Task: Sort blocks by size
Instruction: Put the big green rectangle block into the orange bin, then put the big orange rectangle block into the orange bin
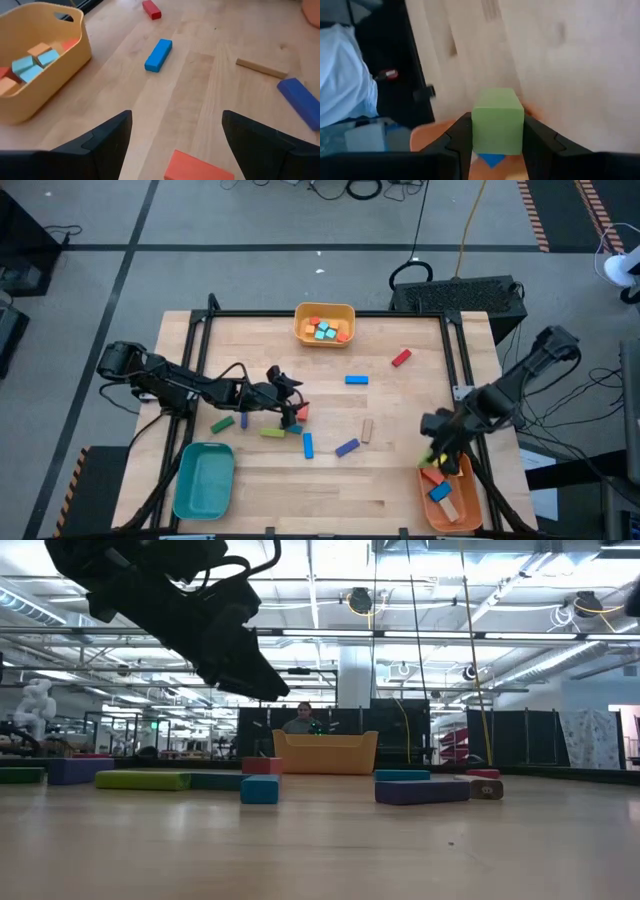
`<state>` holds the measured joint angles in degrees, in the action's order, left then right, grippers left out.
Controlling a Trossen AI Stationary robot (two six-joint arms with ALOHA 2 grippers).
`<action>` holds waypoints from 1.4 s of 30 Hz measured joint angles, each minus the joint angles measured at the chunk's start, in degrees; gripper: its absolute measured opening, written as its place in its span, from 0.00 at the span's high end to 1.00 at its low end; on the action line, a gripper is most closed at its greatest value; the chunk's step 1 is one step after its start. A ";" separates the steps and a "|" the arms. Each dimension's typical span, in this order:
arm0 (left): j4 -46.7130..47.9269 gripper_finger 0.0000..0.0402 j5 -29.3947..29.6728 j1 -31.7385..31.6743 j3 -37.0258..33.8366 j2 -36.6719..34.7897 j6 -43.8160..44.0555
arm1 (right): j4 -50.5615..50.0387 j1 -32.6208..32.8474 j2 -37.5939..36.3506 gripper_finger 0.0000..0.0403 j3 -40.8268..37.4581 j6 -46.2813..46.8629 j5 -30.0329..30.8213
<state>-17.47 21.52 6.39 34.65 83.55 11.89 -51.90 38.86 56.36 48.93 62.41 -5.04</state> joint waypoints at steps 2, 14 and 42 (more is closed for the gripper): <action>0.46 0.23 -0.01 0.00 0.00 0.00 1.67 | -0.88 2.67 0.79 0.71 0.00 5.14 -1.58; 3.63 0.23 -0.06 -0.02 -0.02 0.00 6.66 | -0.95 14.39 12.36 0.70 0.00 24.87 -16.75; 7.57 0.23 -3.72 -3.39 -0.03 0.00 22.40 | -0.74 12.23 21.19 0.50 0.00 17.35 -21.22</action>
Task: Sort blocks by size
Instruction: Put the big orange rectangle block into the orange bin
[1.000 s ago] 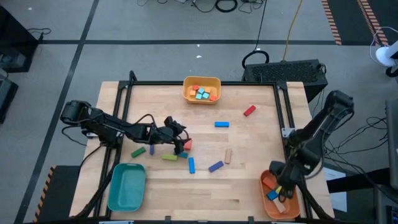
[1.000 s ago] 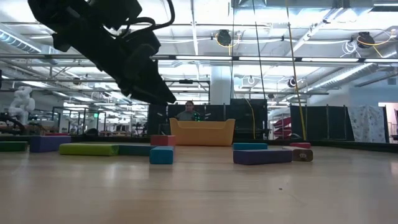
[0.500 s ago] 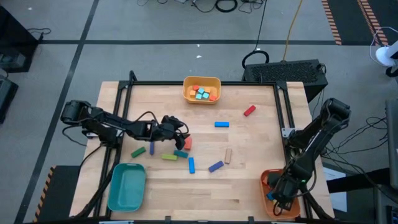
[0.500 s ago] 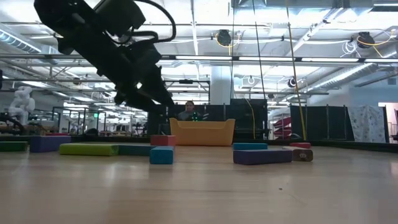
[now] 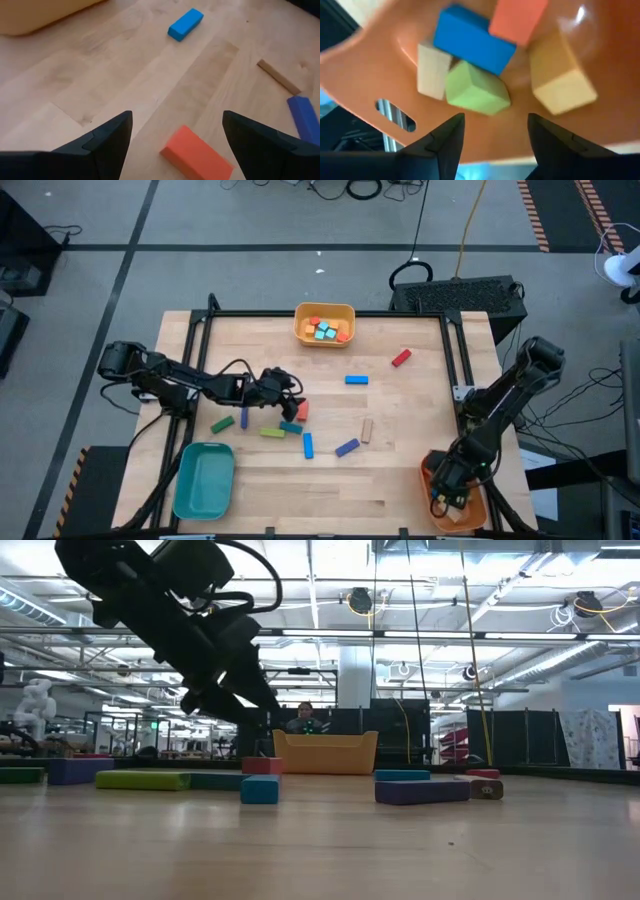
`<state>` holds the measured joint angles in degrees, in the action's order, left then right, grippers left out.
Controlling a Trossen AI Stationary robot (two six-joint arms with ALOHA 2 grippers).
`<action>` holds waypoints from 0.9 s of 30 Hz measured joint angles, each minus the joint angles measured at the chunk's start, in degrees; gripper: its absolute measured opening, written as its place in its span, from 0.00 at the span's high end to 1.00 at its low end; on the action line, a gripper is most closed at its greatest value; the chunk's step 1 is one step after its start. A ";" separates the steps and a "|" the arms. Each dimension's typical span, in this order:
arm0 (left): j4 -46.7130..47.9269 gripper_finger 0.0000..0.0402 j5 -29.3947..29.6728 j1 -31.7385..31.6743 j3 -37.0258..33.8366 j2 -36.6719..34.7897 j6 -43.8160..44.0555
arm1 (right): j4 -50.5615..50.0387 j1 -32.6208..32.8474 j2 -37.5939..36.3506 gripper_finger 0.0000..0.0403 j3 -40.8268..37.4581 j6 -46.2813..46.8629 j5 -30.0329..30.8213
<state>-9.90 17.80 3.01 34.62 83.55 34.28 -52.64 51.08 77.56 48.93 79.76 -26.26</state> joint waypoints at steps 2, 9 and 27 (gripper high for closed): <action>0.03 0.23 0.02 0.00 0.01 0.00 2.57 | -0.09 -0.53 -1.25 0.51 0.39 -1.88 3.01; 0.20 0.23 0.51 0.00 0.01 1.33 7.93 | -1.02 -1.24 -6.41 0.57 4.20 -7.09 16.99; 18.44 0.23 -0.98 3.93 14.30 15.32 16.44 | -8.59 -1.22 -8.04 0.63 6.05 -9.43 28.89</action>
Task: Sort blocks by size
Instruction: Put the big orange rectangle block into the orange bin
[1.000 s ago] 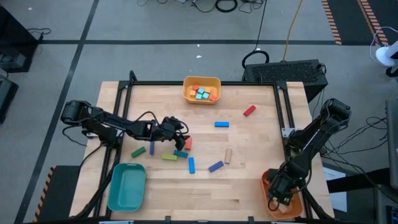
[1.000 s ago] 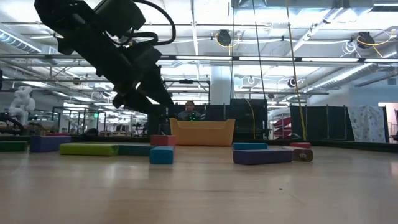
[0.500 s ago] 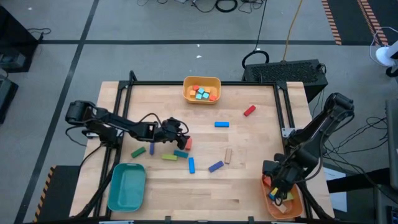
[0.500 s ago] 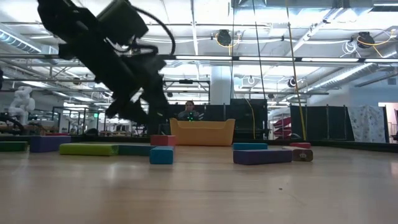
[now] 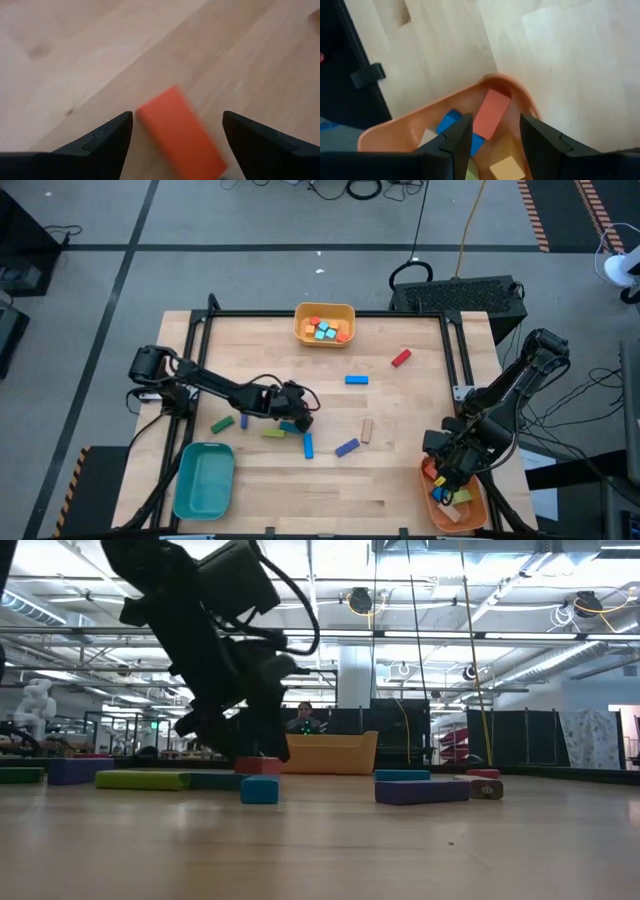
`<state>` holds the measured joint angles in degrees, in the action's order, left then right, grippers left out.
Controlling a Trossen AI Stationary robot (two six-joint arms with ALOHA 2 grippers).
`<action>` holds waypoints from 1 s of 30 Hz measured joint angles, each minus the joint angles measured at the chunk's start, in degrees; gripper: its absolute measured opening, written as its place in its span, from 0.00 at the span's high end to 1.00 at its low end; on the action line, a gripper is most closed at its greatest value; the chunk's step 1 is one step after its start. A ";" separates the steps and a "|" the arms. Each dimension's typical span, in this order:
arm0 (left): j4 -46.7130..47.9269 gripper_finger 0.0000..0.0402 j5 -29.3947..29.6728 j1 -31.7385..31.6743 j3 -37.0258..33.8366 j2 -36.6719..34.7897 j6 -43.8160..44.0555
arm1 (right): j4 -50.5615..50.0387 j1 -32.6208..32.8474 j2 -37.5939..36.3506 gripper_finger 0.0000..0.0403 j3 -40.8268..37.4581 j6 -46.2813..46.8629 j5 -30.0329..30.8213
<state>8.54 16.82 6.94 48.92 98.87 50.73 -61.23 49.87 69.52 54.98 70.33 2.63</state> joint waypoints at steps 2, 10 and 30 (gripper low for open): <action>3.90 0.23 0.04 -0.04 1.00 1.15 0.07 | 0.01 0.00 0.00 0.63 0.00 0.08 1.03; 8.32 0.38 0.43 -0.07 2.00 2.88 -0.81 | -0.31 0.04 0.02 0.63 0.00 -2.53 8.94; 3.33 0.67 -12.38 -0.26 6.92 2.86 -22.20 | 26.70 -6.48 0.02 0.63 -13.34 -41.36 55.81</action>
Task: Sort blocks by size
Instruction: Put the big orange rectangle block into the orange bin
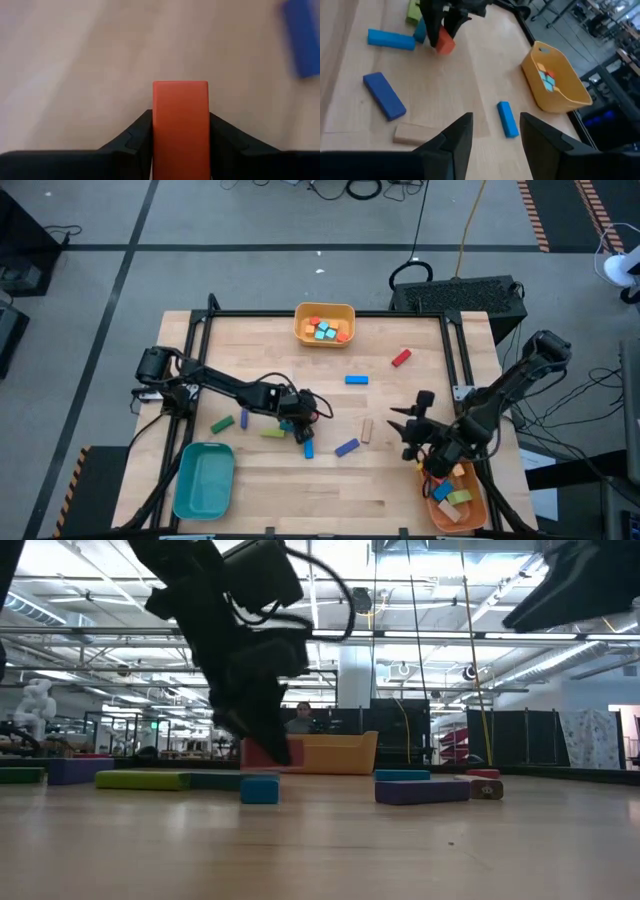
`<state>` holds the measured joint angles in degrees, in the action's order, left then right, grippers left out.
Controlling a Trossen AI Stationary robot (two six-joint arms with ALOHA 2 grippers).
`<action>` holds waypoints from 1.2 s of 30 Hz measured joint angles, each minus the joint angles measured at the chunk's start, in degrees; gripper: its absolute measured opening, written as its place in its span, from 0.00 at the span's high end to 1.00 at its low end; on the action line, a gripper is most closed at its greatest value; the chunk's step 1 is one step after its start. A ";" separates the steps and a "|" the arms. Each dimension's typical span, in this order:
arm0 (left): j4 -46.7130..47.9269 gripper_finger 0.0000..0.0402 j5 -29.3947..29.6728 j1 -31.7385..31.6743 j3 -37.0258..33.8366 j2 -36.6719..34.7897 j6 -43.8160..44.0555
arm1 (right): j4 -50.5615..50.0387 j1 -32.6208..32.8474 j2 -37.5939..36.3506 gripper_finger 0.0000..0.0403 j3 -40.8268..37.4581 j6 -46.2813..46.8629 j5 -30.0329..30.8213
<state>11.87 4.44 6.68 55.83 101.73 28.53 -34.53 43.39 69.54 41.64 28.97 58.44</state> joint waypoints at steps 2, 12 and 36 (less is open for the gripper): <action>-2.94 0.67 -3.94 -0.20 0.00 0.00 -1.52 | 7.28 -1.63 0.02 0.63 -2.55 -5.57 -0.72; -13.26 0.67 -15.16 -2.30 0.00 -0.04 -2.47 | 41.20 -10.47 0.02 0.63 -10.33 -36.70 -16.08; -20.25 0.67 -21.32 -2.04 0.04 0.19 -5.06 | 65.25 -21.24 25.09 0.59 -2.86 -66.96 -36.08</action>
<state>-8.38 -16.88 4.63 55.88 101.92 23.47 30.72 22.15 94.62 38.78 -37.99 22.36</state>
